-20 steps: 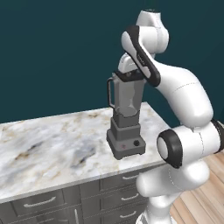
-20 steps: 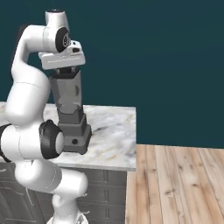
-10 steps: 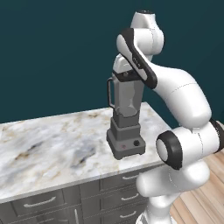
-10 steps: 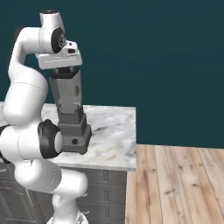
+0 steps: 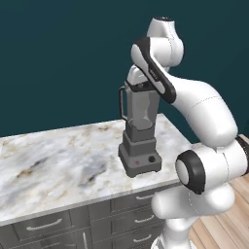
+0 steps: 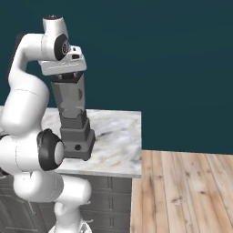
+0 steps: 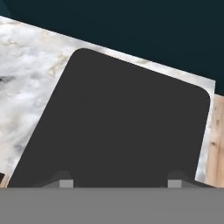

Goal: Grab the garlic and lime from the fridge, place them in the blender, close the lid, and turn on the blender to create a marinade.

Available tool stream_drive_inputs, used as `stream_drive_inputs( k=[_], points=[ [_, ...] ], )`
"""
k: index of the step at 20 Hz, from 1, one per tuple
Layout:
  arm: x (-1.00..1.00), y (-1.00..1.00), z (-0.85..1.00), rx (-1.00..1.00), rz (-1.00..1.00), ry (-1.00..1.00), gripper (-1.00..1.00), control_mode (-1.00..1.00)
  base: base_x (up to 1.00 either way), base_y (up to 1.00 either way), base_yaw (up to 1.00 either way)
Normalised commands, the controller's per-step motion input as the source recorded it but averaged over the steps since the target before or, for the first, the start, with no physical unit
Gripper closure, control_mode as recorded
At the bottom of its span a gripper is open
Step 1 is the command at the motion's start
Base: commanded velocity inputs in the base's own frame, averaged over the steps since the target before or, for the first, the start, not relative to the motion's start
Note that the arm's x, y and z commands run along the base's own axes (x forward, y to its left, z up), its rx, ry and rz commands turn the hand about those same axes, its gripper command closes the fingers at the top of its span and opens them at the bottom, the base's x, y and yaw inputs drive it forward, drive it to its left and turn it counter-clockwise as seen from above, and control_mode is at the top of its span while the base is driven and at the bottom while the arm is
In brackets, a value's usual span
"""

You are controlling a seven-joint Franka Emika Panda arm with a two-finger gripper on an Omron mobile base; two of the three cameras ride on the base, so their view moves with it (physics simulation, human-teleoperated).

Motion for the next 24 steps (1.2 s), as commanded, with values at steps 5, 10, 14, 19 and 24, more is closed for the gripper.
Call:
stream_drive_inputs(
  k=[5, 10, 14, 19, 24],
  points=[
    [0.00, 0.03, -0.04, 0.03, 0.00, 0.00, 1.00, -1.00, 0.00, 0.00, 0.00],
    [0.00, 0.01, 0.00, 0.00, 0.00, 0.01, 1.00, -1.00, 0.00, 0.00, 0.00],
    [0.03, 0.04, -0.09, 0.00, 0.00, 0.12, 1.00, -1.00, 0.00, 0.00, 0.00],
    [0.04, 0.01, 0.00, 0.00, 0.00, 0.07, 1.00, -1.00, 0.00, 0.00, 0.00],
    [0.00, 0.00, 0.00, 0.00, 0.00, 0.00, 1.00, -1.00, 0.00, 0.00, 0.00]
  ],
)
